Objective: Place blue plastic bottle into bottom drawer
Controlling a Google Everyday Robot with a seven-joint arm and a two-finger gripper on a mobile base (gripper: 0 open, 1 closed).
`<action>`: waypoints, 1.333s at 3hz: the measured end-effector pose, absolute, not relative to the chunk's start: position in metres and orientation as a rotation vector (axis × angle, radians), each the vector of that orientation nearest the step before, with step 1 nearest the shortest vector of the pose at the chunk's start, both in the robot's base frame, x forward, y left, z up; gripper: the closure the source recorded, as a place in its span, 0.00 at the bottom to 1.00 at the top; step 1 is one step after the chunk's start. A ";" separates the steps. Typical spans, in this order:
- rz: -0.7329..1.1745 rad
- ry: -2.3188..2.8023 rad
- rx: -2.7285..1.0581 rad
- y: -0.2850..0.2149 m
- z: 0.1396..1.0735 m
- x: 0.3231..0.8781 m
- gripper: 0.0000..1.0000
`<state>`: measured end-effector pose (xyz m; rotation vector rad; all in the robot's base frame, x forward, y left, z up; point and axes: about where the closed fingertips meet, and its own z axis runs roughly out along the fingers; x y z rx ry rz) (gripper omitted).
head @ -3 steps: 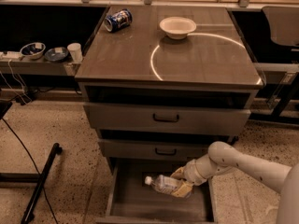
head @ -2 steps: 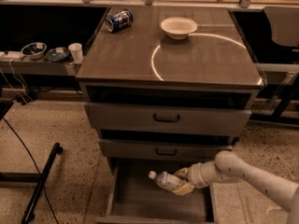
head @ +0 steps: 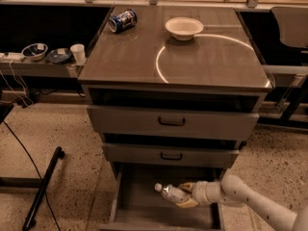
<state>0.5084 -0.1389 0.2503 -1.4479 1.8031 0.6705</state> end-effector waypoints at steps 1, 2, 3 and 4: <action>0.631 1.795 -1.540 -0.123 0.227 0.510 1.00; 0.630 1.796 -1.618 -0.109 0.205 0.510 1.00; 0.646 1.808 -1.675 -0.104 0.180 0.508 0.96; 0.654 1.840 -1.729 -0.097 0.166 0.506 0.73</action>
Offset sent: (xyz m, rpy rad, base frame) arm 0.0058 0.0416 -0.0699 -0.1647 0.0062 0.1576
